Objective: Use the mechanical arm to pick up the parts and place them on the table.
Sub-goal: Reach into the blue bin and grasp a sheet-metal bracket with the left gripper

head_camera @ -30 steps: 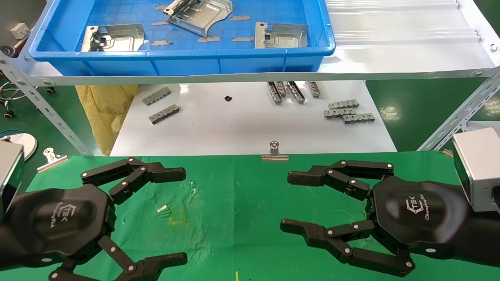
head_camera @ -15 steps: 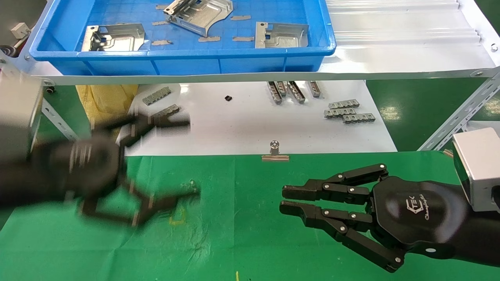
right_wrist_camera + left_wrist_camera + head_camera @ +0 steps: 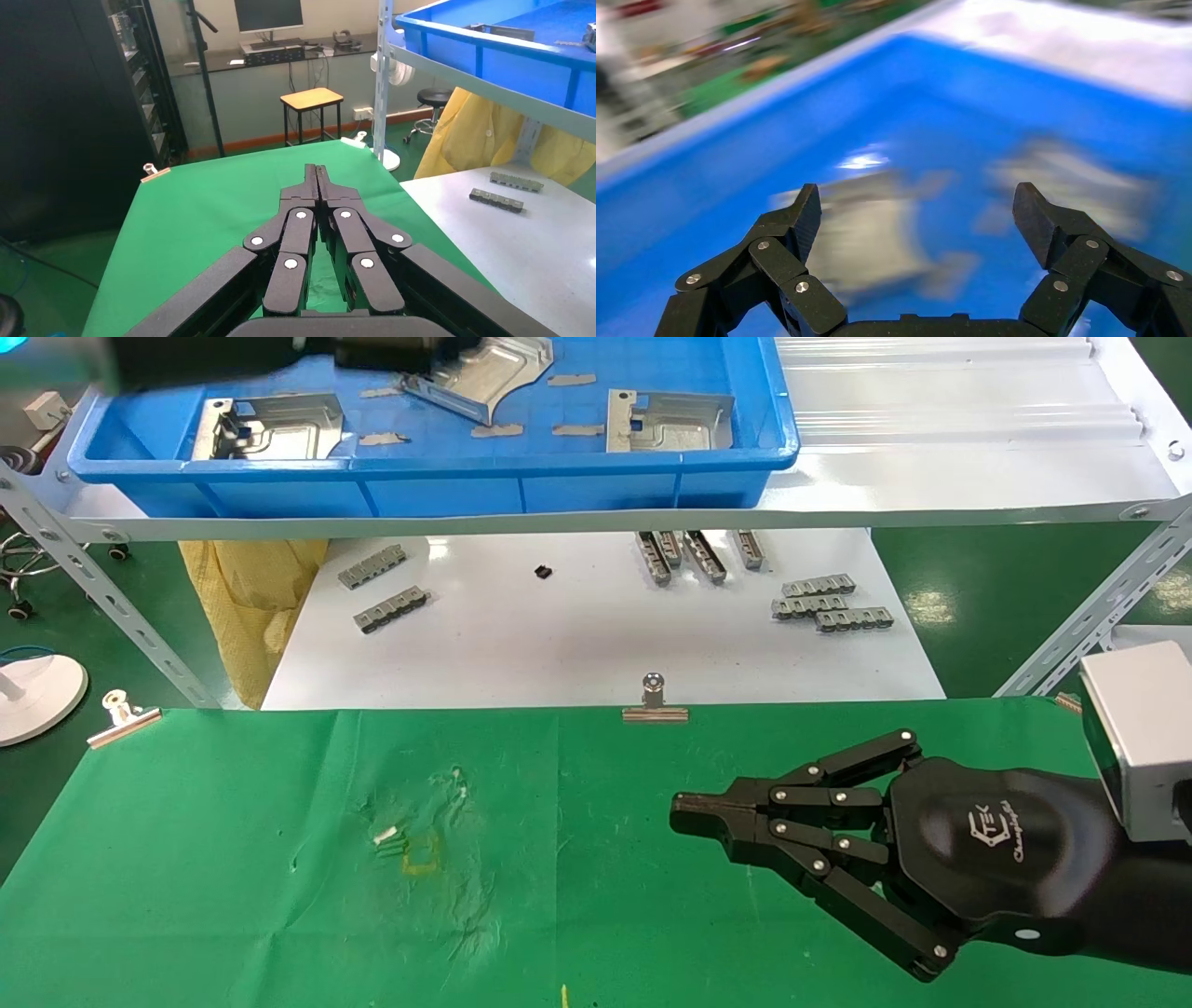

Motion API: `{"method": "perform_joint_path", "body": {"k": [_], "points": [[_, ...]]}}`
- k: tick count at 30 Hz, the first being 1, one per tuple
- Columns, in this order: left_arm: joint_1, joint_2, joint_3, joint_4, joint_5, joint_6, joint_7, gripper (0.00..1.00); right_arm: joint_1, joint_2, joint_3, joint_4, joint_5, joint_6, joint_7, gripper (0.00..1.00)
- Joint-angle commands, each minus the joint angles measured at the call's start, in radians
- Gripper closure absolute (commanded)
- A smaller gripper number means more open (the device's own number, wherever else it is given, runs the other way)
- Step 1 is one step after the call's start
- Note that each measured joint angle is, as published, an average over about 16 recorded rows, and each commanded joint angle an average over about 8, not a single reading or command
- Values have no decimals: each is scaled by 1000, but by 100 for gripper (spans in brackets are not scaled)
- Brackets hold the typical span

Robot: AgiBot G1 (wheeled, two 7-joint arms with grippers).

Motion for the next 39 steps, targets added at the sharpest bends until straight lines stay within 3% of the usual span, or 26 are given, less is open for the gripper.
{"method": "perform_joint_path", "body": {"k": [1, 2, 3, 8, 10, 11, 20, 39], "points": [[-59, 60, 18, 120, 54, -105, 21, 1, 0, 0, 0, 0, 0, 0, 0, 100], [-74, 81, 23, 157, 67, -145, 26, 7, 0, 0, 0, 0, 0, 0, 0, 97], [-87, 99, 28, 190, 79, -179, 30, 16, 0, 0, 0, 0, 0, 0, 0, 86], [-125, 159, 47, 305, 115, -271, 39, 78, 0, 0, 0, 0, 0, 0, 0, 24], [-132, 174, 53, 334, 125, -284, 38, 96, 0, 0, 0, 0, 0, 0, 0, 2], [-135, 179, 56, 347, 129, -288, 37, 100, 0, 0, 0, 0, 0, 0, 0, 0], [-137, 212, 67, 409, 144, -322, 15, 100, 0, 0, 0, 0, 0, 0, 0, 0], [-129, 222, 63, 395, 137, -308, 36, 100, 0, 0, 0, 0, 0, 0, 0, 0]]}}
